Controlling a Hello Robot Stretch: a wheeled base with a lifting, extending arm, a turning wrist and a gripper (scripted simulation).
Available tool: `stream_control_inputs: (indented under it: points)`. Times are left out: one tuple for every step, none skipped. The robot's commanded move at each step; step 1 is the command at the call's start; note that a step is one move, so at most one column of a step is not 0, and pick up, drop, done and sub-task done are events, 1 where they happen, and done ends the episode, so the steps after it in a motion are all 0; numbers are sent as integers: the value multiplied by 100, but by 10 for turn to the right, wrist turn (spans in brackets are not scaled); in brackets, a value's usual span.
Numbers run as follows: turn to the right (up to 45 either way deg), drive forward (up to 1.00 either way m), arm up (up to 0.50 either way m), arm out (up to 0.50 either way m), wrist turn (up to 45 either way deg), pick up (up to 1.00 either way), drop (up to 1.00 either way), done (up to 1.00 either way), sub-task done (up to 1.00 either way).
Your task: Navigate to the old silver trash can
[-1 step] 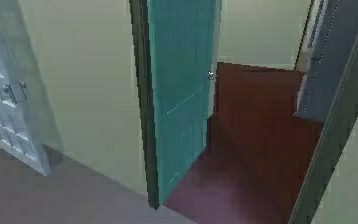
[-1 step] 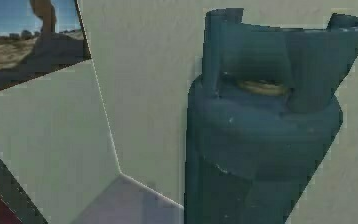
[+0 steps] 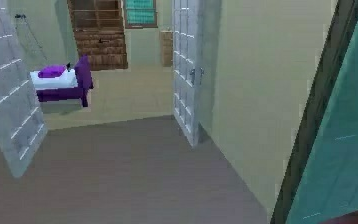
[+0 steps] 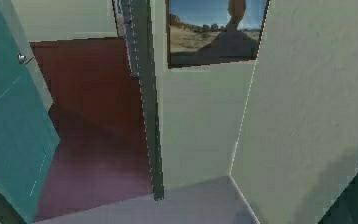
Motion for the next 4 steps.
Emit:
stream_control_inputs:
  points:
    - [-150, 0, 0, 0, 0, 0, 0, 0, 0]
    - [0, 15, 0, 0, 0, 0, 0, 0, 0]
    - [-450, 0, 0, 0, 0, 0, 0, 0, 0]
    - [0, 100, 0, 0, 0, 0, 0, 0, 0]
